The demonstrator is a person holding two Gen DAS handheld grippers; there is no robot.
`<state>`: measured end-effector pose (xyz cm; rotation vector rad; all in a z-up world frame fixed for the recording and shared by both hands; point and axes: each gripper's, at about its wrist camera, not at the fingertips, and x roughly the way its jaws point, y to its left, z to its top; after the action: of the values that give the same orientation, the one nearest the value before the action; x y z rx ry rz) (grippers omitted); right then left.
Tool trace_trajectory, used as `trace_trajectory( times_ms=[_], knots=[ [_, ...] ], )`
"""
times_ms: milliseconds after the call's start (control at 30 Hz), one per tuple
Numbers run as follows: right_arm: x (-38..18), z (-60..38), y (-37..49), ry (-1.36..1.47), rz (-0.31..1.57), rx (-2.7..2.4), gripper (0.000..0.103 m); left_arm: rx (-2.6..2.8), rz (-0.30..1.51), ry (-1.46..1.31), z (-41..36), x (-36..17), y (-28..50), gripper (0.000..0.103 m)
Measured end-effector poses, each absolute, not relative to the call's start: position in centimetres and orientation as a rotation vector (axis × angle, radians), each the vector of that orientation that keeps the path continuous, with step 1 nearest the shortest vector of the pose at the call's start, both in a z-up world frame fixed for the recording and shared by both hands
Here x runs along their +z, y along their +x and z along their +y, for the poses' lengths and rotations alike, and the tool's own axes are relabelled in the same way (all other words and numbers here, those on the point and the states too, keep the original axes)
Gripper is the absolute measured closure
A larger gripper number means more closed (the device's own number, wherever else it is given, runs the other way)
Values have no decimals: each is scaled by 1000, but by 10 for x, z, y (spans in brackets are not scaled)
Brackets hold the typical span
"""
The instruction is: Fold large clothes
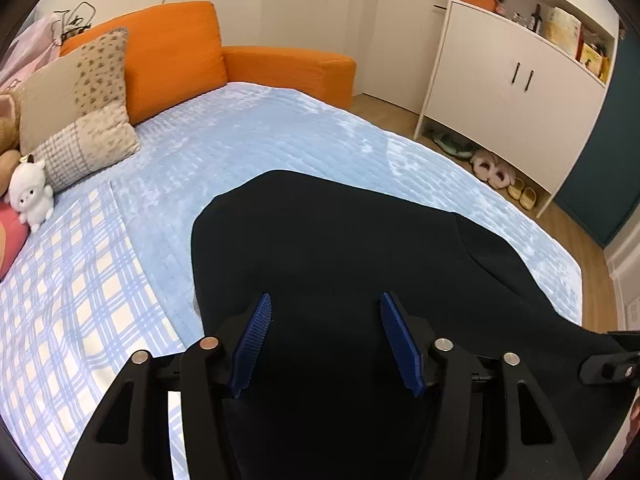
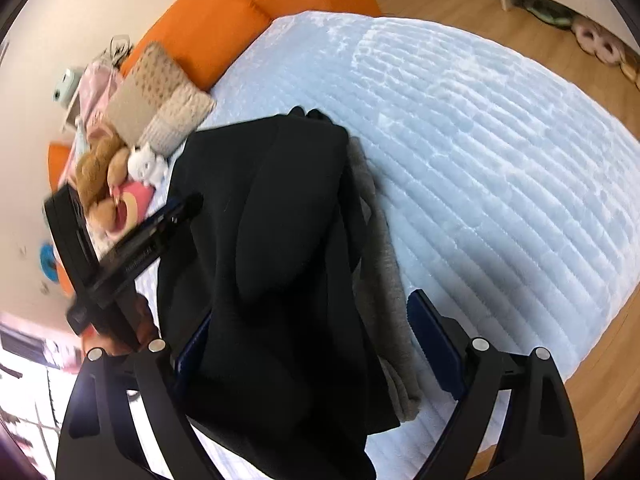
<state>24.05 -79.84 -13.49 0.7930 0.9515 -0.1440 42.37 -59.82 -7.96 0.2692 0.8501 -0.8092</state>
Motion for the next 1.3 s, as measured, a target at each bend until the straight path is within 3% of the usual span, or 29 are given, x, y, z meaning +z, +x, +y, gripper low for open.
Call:
trace_trajectory(
  times_ms=[533,667,833,1067,1300],
  knots=[
    [-124,-811,211,925,821,-138,19,-703,784,382,-609,-95,411,44],
    [-77,-866,157,1012,580,-245,8,-696,817,307,-592,-105,422,44],
    [-33,-870,135,931,568,-253,6,-703,847,260,-584,-94,423,45],
    [-1,-804,156,797,594,-56,7,-821,906,106,-556,-70,398,45],
    [-45,-745,210,729,742,43,44,-876,871,87,-533,-61,336,45]
  ],
)
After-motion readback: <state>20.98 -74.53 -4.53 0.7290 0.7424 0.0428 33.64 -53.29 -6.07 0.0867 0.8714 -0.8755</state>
